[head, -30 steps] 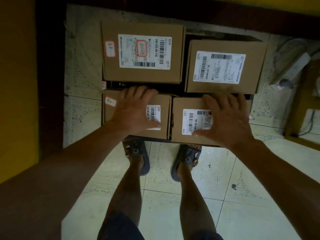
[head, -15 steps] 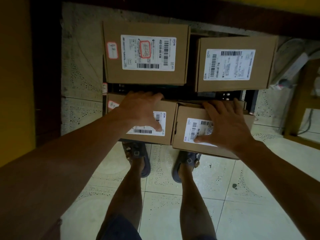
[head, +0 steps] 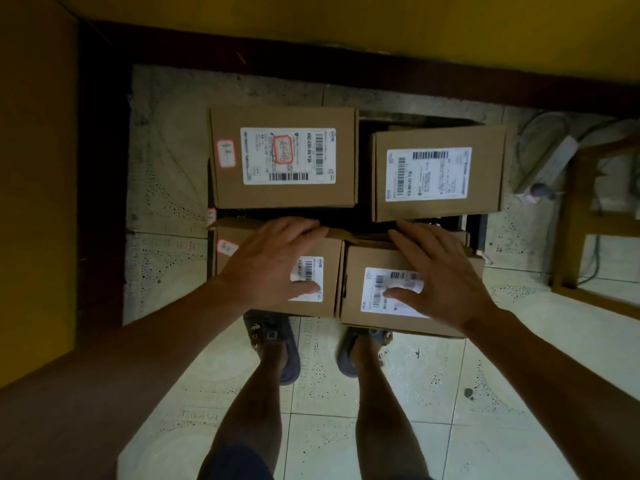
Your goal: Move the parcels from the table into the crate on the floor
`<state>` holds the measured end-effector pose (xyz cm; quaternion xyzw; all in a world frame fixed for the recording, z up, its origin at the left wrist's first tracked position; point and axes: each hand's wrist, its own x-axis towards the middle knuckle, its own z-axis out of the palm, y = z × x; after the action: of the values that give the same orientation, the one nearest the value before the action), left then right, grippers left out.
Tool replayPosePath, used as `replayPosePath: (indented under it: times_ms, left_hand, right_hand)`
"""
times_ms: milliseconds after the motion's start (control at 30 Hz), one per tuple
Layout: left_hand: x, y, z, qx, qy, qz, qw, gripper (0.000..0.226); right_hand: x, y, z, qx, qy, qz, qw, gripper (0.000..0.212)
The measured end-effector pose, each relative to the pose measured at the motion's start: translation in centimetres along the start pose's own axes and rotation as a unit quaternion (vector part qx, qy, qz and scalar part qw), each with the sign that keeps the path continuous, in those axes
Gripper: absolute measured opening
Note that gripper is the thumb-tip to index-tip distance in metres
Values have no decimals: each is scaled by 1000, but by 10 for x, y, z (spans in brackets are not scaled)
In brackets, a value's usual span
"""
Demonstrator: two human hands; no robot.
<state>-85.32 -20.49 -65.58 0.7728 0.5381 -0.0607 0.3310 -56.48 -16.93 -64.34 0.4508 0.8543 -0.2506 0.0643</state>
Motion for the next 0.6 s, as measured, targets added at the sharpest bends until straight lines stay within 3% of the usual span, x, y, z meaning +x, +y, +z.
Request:
replayPosePath:
  times_ms: [67, 167, 300, 400, 467, 600]
  left_hand:
    - [4, 6, -15, -25, 101, 34, 994, 74]
    - [45, -6, -51, -23, 211, -18, 977, 86]
    - [104, -44, -93, 40, 93, -138, 985, 119]
    - [119, -52, -93, 63, 50, -143, 986, 110]
    - [124, -49, -88, 81, 43, -123, 988, 100]
    - [136, -40, -92, 15, -68, -145, 987, 102]
  right_hand:
    - [9, 4, -7, 14, 88, -30, 996, 77]
    - [50, 22, -27, 5, 156, -8, 988, 83]
    - [101, 65, -51, -35, 51, 91, 994, 112]
    - [115, 85, -50, -74, -24, 107, 991, 123]
    - [118, 90, -47, -101, -10, 111, 989, 124]
    - [134, 93, -49, -119, -26, 110, 986, 122]
